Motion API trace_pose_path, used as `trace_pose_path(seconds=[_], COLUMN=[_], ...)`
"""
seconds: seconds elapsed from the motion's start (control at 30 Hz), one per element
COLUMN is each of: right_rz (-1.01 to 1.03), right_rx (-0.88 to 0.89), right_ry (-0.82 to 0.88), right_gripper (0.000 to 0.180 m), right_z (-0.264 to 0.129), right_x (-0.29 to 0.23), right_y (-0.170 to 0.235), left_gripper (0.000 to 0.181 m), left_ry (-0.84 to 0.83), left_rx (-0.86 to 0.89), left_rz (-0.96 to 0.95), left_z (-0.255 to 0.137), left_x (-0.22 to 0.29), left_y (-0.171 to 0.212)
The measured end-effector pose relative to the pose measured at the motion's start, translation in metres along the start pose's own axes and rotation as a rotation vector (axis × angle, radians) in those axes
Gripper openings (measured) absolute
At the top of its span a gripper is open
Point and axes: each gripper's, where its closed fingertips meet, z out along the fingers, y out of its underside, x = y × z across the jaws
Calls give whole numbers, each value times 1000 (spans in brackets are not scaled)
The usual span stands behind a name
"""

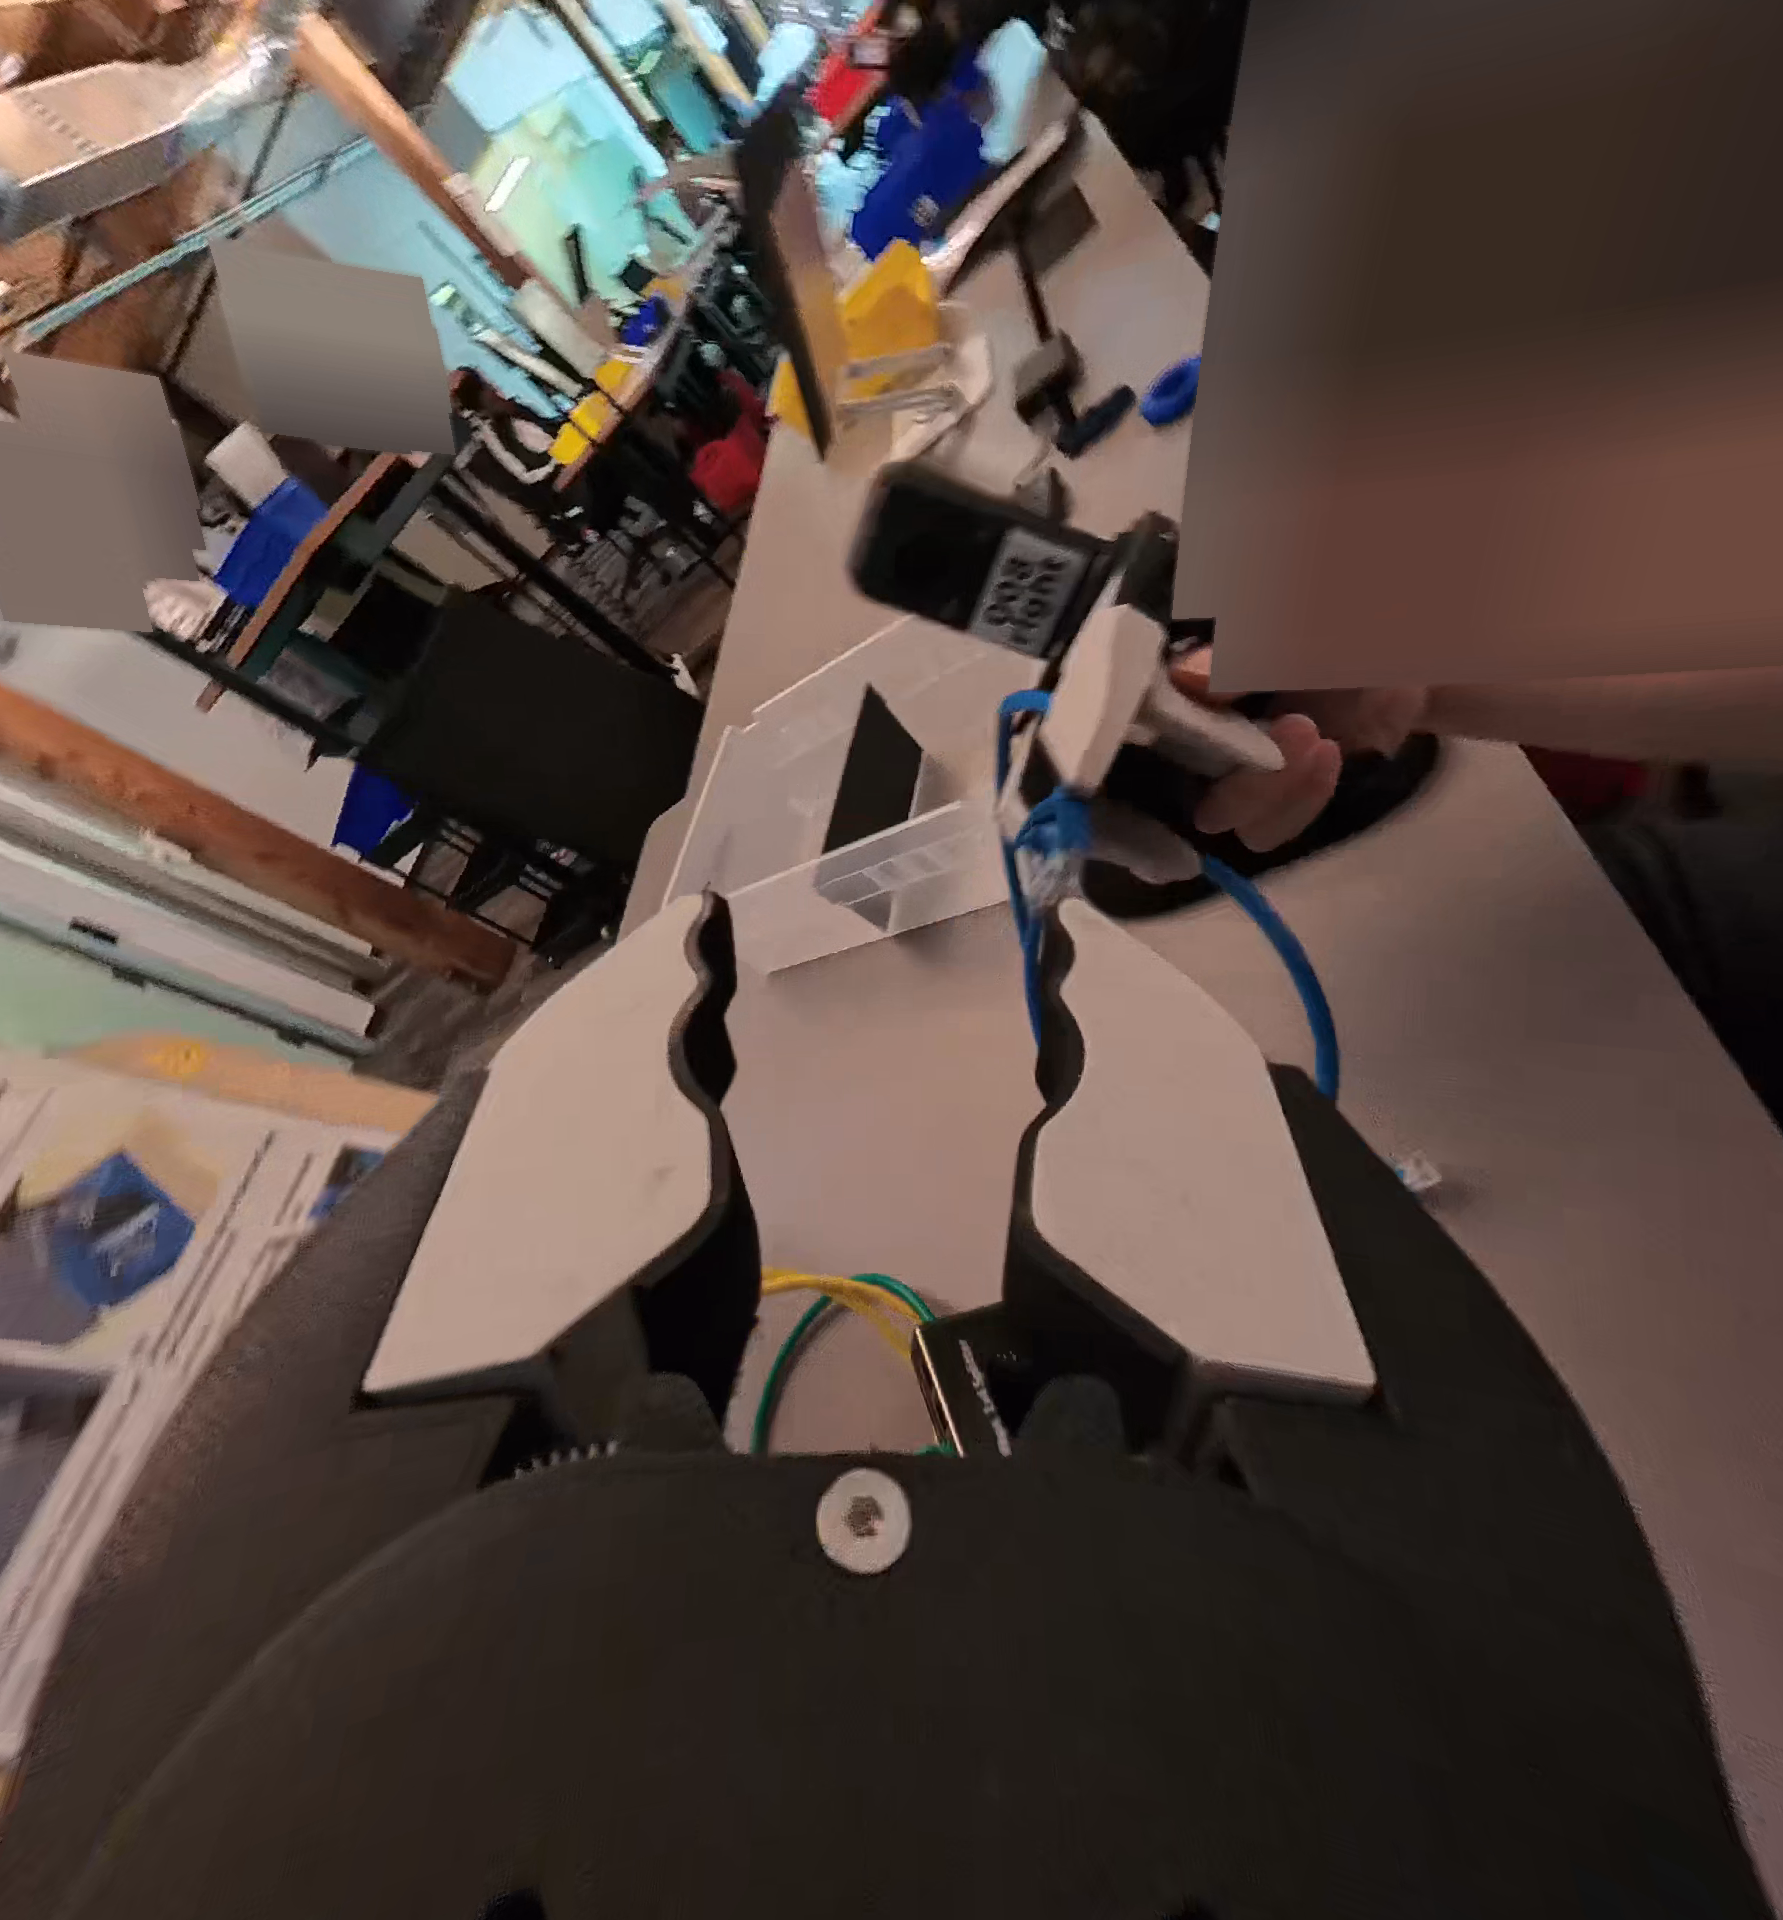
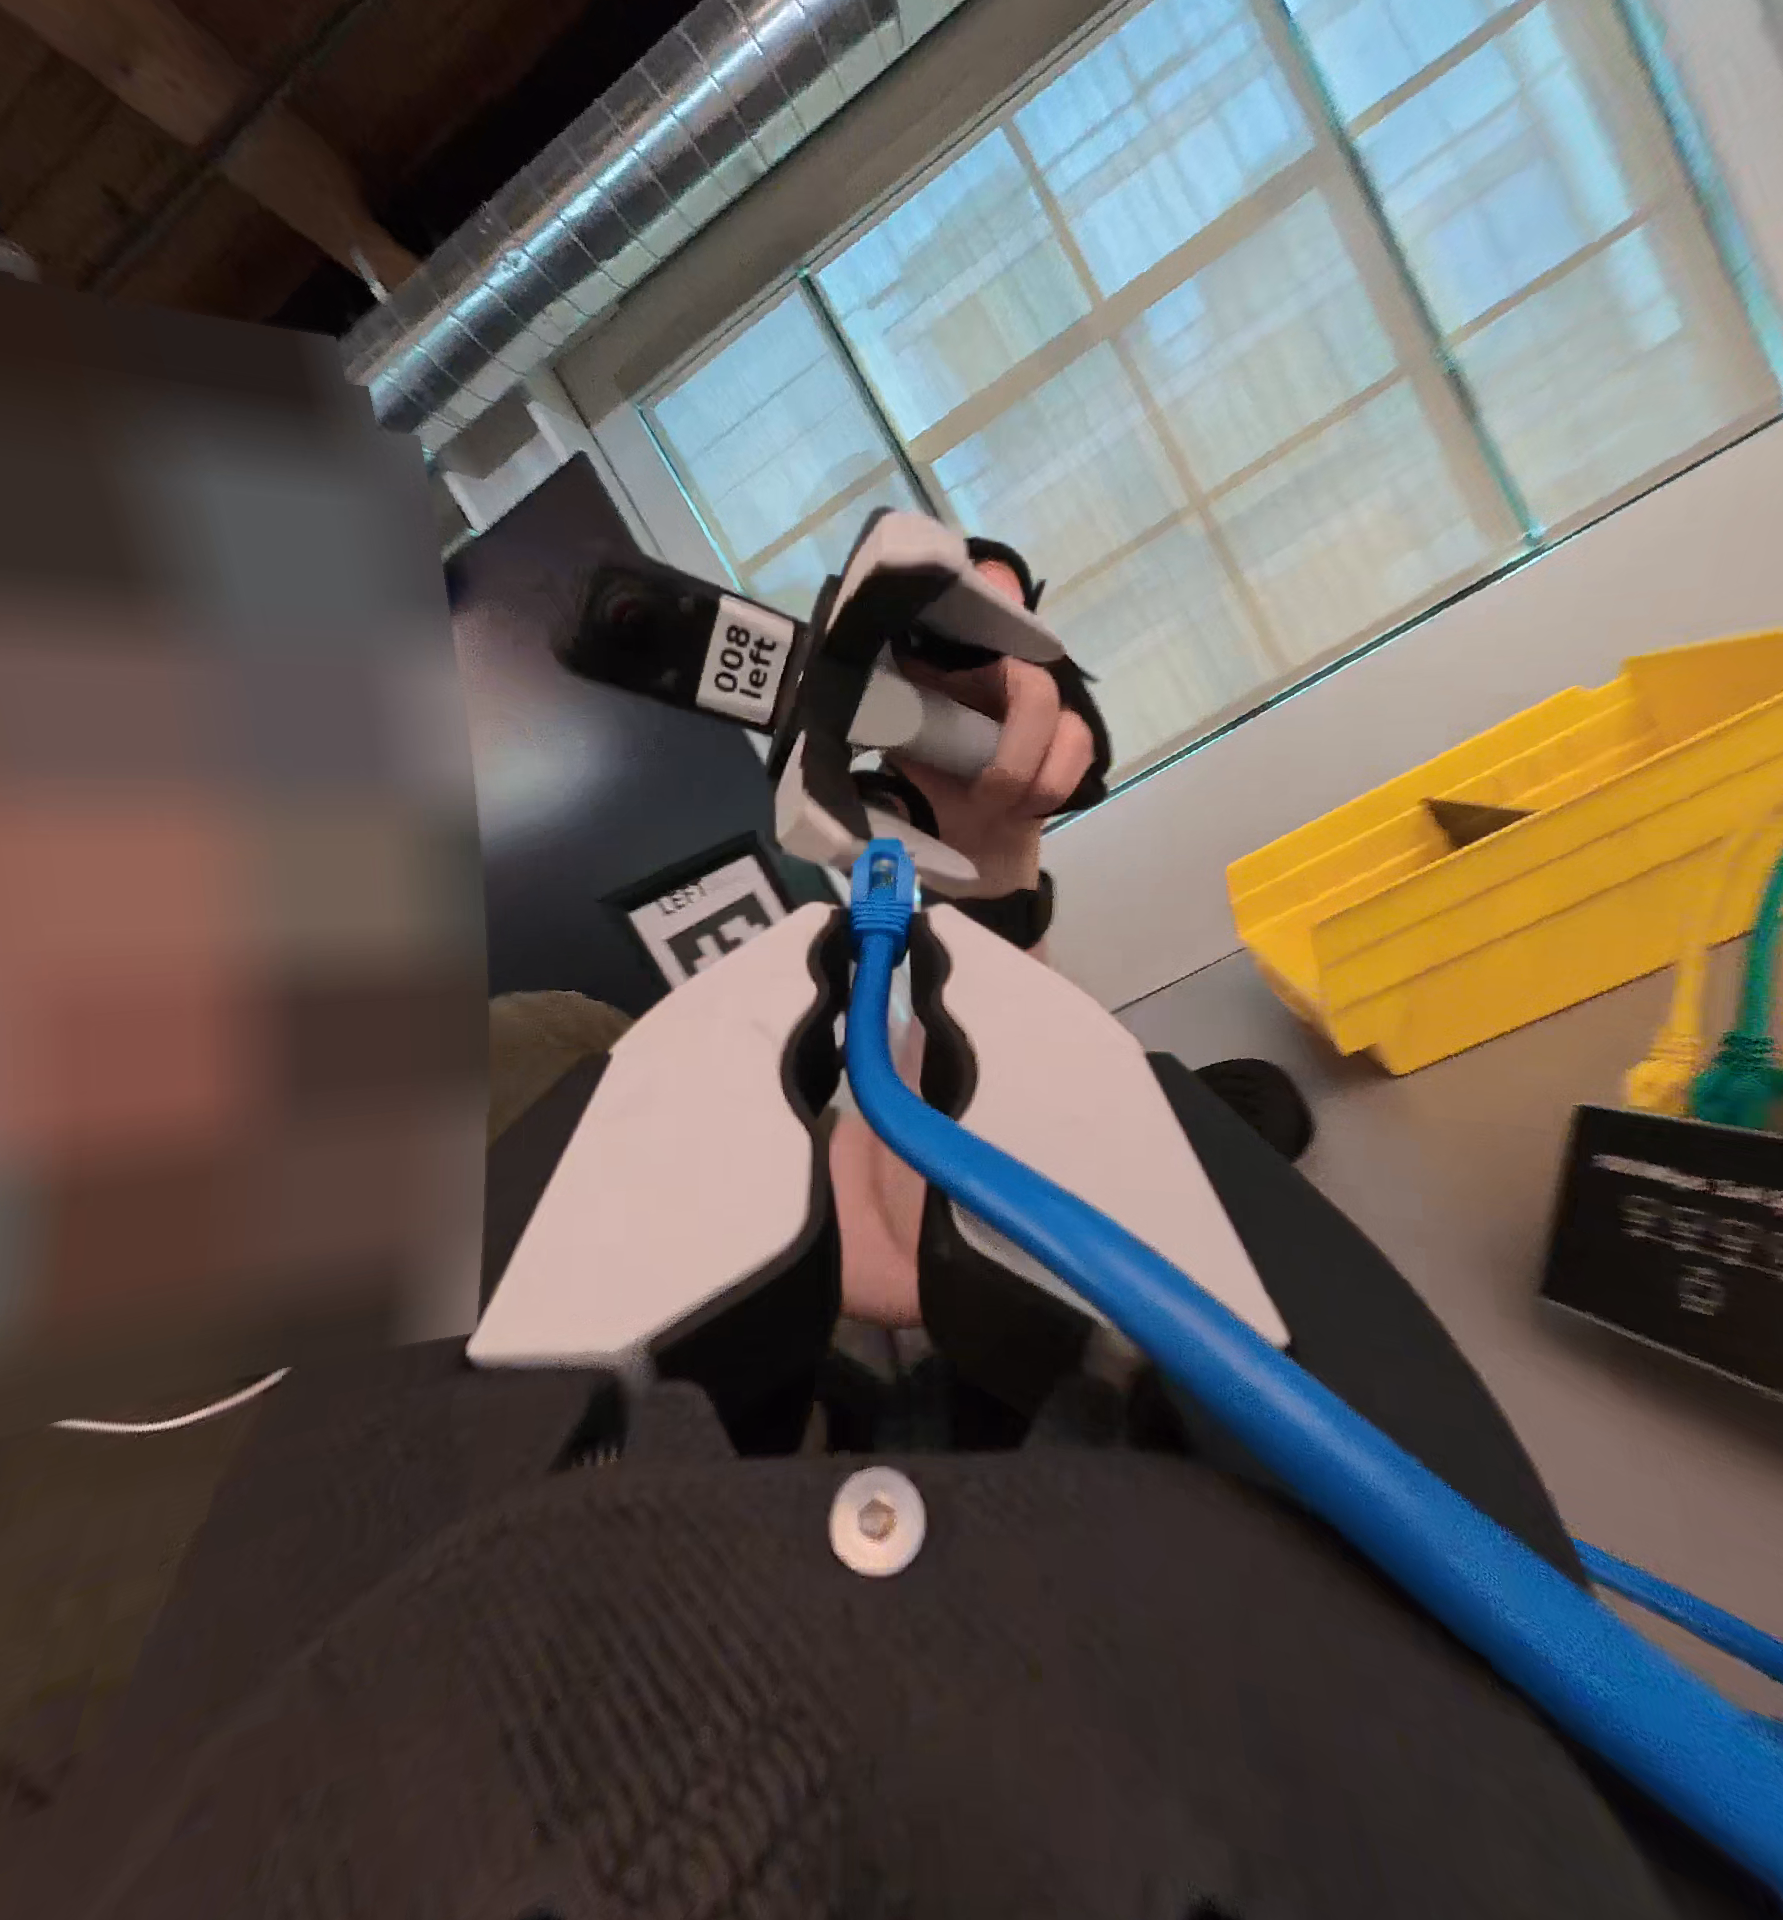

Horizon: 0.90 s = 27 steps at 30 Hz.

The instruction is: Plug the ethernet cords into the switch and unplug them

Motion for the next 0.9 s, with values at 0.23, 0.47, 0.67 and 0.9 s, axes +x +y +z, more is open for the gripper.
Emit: trace_pose_path(seconds=[0.23, 0.47, 0.67, 0.9], right_rz=[-149, -157, -167, -164], right_rx=[-23, -48, -29, -43], right_ry=[86, 140, 172, 170], right_gripper=[11, 11, 11, 11], right_z=[-9, -21, -34, -35], right_x=[9, 14, 8, 7], right_y=[2, 10, 7, 6], left_gripper=[77, 81, 80, 84], left_ry=[43, 209, 255, 256], left_rx=[-537, -885, -798, -706], left_rz=[4, 672, 1153, 1348], left_z=[-6, 2, 23, 33], left_x=[-5, 22, 24, 33], left_y=[118, 232, 256, 277])
